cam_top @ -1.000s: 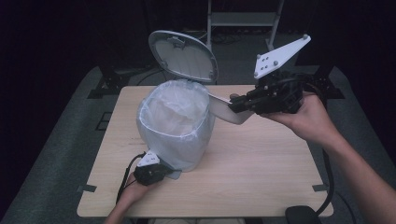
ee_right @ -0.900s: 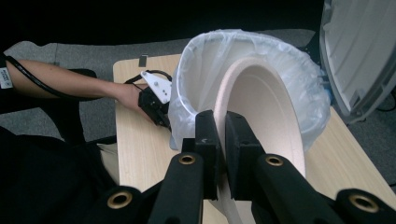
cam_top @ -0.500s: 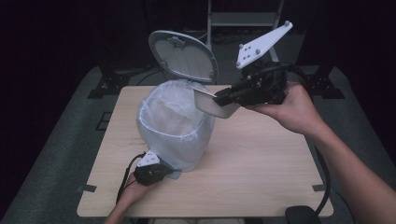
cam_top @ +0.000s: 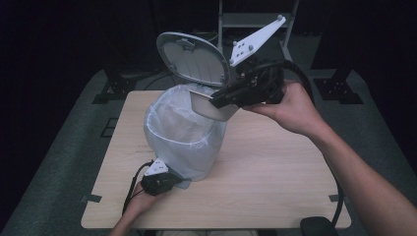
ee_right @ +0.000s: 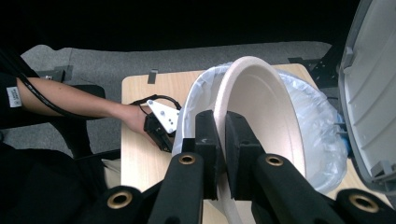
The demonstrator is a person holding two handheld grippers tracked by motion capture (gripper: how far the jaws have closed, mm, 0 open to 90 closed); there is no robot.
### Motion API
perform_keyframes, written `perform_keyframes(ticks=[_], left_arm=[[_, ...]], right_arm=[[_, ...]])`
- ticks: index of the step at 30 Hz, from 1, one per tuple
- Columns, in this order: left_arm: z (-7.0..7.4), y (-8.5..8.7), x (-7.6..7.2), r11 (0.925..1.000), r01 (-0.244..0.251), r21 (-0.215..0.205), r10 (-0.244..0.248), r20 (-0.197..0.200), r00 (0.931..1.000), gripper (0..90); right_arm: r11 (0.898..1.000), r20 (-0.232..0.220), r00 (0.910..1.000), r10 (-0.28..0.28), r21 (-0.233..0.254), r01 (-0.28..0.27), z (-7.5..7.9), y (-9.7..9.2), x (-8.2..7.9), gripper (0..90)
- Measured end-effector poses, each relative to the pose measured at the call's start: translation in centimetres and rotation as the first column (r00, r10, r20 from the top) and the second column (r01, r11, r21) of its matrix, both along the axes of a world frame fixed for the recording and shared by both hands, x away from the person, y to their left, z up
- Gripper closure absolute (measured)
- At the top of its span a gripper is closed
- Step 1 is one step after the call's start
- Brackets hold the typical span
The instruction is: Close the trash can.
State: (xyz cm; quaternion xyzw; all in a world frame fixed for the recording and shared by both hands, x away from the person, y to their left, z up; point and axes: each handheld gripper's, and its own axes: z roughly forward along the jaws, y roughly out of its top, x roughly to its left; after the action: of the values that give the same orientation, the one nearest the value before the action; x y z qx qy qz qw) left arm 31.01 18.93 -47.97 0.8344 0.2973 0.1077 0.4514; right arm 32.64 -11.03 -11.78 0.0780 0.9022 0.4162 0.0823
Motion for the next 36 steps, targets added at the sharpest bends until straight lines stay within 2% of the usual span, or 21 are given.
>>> perform_keyframes(ticks=[14,36], left_arm=[[0.0,0.0,0.0,1.0,0.002,0.001,-0.002,0.002,1.0,83.6],[0.0,0.0,0.0,1.0,-0.001,0.0,0.001,0.001,1.0,82.6]], right_arm=[[1.0,-0.025,0.9995,0.021,-0.008,-0.021,-1.0,2.6,1.8,84.1],[0.999,-0.037,0.9992,0.016,-0.031,-0.017,-2.1,5.0,3.7,84.0]])
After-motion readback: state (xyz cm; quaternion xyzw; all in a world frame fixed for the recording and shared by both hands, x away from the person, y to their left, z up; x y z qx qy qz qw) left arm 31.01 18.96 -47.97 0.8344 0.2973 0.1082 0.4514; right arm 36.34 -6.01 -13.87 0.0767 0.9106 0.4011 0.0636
